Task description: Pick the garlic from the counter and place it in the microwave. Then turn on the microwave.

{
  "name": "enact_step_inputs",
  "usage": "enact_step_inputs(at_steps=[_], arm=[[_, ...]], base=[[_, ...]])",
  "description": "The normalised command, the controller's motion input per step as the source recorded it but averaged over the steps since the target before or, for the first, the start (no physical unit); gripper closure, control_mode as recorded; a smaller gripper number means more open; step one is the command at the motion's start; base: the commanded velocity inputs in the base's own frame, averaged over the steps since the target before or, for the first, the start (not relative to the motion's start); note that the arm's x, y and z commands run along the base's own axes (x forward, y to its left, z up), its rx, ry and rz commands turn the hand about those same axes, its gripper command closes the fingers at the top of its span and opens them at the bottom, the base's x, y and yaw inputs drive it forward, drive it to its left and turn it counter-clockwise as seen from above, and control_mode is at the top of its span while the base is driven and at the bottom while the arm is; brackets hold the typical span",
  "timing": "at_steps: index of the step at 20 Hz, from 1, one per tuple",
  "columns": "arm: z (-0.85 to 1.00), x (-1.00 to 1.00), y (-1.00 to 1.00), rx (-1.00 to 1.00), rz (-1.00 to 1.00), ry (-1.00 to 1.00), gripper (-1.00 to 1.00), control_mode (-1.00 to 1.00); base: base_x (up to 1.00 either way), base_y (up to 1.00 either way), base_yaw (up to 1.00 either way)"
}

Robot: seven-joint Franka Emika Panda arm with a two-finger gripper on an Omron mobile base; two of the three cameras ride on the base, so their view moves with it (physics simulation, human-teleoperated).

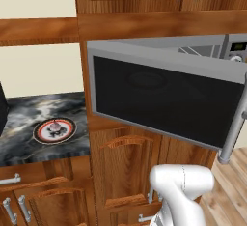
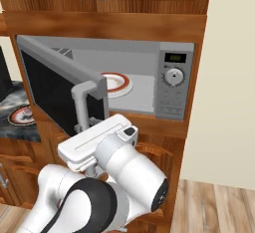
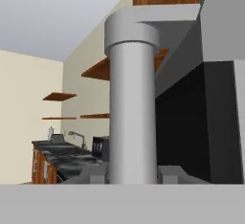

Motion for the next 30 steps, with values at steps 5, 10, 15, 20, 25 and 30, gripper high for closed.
enact_step_inputs(at_steps=[5,10,15,20,25,30], arm=[[0.0,-0.29,0.3,0.0,0.13,0.02,1.0,-1.0],[0.0,-0.19,0.16,0.0,0.06,0.0,1.0,-1.0],[0.0,-0.05,0.01,0.0,0.0,0.0,1.0,-1.0],[0.0,-0.56,0.36,0.0,0.04,0.0,1.0,-1.0],[0.0,-0.39,0.29,0.0,0.03,0.0,1.0,-1.0],[0.0,0.0,0.0,0.0,0.0,0.0,-1.0,-1.0]], base=[[0.0,0.0,0.0],[0.0,0.0,0.0],[0.0,0.0,0.0],[0.0,0.0,0.0],[0.0,0.0,0.0],[0.0,0.0,0.0]])
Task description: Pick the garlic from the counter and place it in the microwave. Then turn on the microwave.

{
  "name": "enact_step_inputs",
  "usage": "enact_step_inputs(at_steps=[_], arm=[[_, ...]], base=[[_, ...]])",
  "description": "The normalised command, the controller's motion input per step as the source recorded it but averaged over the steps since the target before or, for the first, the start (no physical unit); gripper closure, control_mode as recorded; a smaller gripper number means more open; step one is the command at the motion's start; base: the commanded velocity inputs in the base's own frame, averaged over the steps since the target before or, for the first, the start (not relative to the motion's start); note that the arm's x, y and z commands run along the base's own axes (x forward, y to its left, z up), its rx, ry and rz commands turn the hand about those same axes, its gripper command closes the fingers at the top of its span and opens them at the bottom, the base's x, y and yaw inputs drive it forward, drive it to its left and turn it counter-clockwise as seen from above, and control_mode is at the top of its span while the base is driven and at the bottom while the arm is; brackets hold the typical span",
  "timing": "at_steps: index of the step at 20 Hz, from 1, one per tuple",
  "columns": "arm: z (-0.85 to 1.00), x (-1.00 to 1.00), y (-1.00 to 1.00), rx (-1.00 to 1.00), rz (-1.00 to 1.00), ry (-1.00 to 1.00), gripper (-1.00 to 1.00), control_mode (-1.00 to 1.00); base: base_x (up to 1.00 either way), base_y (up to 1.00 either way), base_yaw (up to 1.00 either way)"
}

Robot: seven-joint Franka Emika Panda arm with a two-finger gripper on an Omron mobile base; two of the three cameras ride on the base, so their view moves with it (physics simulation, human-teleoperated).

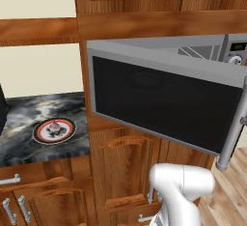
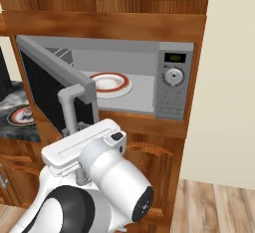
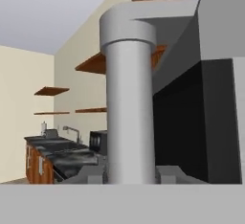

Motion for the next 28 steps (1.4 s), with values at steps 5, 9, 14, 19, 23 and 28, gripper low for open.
enact_step_inputs(at_steps=[5,9,14,19,23,28], arm=[[0.0,-0.21,-0.03,0.0,0.0,0.0,-1.0,-1.0],[0.0,-0.36,-0.29,0.0,0.0,-0.01,-1.0,-1.0],[0.0,-0.41,-0.56,0.02,0.0,-0.02,-1.0,-1.0],[0.0,-0.52,-0.71,0.03,-0.04,-0.03,-1.0,-1.0],[0.0,-0.41,-0.54,0.03,-0.27,-0.04,-1.0,-1.0],[0.0,-0.3,-0.39,0.03,-0.39,-0.04,-1.0,-1.0]], base=[[0.0,0.0,0.0],[0.0,0.0,0.0],[0.0,0.0,0.0],[0.0,0.0,0.0],[0.0,0.0,0.0],[0.0,0.0,0.0]])
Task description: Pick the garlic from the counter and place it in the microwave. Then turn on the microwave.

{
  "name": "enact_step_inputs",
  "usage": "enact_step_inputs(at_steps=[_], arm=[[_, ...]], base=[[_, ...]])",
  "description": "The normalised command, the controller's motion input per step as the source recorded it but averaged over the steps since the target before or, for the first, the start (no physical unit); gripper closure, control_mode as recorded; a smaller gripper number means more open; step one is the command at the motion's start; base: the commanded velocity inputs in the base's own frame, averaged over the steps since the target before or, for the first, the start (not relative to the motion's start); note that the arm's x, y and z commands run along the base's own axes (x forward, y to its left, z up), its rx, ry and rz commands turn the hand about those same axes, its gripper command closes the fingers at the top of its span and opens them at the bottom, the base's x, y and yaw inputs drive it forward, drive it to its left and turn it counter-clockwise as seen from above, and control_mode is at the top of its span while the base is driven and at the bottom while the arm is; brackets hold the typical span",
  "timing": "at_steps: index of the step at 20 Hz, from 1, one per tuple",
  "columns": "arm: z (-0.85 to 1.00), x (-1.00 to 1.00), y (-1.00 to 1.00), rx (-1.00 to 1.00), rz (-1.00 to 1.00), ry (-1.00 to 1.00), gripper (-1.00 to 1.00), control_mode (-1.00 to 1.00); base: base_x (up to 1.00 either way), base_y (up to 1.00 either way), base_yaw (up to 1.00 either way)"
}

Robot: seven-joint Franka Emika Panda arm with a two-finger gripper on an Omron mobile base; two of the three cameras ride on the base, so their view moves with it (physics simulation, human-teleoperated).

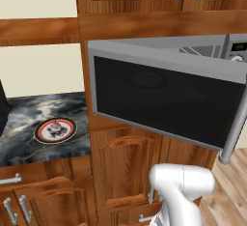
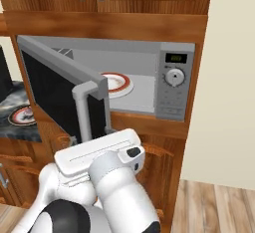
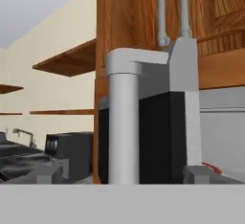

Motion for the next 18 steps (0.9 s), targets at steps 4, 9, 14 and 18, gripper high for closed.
enact_step_inputs(at_steps=[4,9,14,18], arm=[[0.0,-0.04,-0.28,0.03,-0.11,-0.01,-1.0,-1.0],[0.0,0.21,-0.47,0.08,0.2,0.0,-1.0,-1.0],[0.0,0.21,-0.58,0.07,0.24,0.0,-1.0,-1.0],[-0.01,0.34,-0.24,0.01,0.31,0.0,-1.0,-1.0]], base=[[0.0,0.0,0.0],[0.0,0.0,0.0],[0.0,0.0,0.0],[0.0,0.0,0.0]])
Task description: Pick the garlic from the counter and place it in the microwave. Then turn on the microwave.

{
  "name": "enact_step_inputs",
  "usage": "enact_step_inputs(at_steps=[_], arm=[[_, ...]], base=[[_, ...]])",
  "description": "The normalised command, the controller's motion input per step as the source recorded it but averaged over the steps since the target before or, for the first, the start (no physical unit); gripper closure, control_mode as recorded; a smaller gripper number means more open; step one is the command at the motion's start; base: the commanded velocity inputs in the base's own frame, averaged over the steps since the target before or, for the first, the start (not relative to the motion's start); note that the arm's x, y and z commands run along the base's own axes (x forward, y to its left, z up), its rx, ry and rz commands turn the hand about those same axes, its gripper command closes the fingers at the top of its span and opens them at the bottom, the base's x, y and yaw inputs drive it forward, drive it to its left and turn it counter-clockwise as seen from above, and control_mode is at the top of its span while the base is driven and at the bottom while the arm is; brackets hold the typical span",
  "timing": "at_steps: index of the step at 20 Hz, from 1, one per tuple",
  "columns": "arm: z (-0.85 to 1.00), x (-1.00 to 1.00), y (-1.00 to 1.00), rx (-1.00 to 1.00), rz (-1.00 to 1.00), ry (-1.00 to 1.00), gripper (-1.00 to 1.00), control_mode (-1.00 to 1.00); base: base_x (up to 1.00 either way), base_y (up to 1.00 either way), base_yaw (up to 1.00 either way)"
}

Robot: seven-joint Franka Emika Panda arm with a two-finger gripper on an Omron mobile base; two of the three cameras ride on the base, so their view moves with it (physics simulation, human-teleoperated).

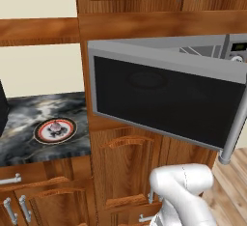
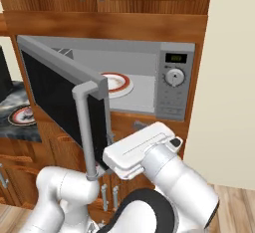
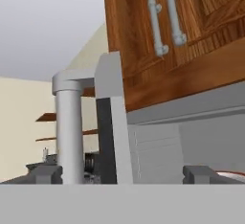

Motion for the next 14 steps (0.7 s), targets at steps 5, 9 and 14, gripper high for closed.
enact_step_inputs(at_steps=[5,9,14], arm=[[-0.01,0.43,-0.06,0.0,0.3,0.0,-1.0,-1.0],[0.0,0.39,-0.04,0.0,0.29,-0.03,-1.0,-1.0],[-0.04,0.2,0.0,-0.01,0.27,-0.05,-1.0,-1.0]], base=[[0.0,0.0,0.0],[0.0,0.0,0.0],[0.0,0.0,0.0]])
